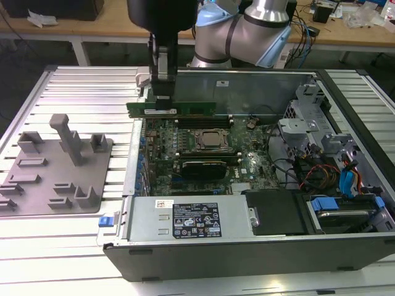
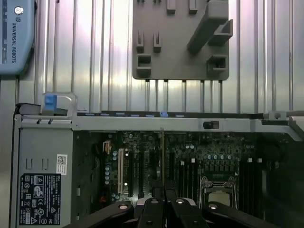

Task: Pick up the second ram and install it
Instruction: 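Pick up the second ram and move it above second insertion slot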

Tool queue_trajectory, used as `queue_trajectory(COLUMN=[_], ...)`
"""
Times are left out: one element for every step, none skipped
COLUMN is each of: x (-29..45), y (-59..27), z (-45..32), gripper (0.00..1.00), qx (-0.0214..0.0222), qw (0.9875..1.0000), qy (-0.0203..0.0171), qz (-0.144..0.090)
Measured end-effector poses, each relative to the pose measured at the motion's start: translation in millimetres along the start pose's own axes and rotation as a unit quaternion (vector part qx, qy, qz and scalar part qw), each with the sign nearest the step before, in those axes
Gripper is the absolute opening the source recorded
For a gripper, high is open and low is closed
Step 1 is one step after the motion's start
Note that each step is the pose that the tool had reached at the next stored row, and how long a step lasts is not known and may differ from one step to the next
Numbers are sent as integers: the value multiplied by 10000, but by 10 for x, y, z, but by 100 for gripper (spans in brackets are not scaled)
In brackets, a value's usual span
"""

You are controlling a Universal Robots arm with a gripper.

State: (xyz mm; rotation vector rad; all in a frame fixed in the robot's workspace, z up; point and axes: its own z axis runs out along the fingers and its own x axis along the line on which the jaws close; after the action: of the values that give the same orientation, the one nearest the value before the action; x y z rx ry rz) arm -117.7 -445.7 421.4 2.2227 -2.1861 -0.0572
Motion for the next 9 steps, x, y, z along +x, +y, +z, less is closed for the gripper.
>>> queue_trajectory(x=[1,2,2,2,-2,-8,-20,-45,-96], y=[-65,-99,-122,-162,-203,-227,-260,-297,-338], z=[-2,-3,-3,-3,-1,1,5,12,23], gripper=[9,9,9,9,9,9,9,9,9], qx=[0,0,0,0,0,0,0,0,0], qw=[10000,10000,10000,10000,10000,10000,10000,10000,10000], qy=[0,0,0,0,0,0,0,0,0], qz=[1,0,0,0,0,1,0,0,1])
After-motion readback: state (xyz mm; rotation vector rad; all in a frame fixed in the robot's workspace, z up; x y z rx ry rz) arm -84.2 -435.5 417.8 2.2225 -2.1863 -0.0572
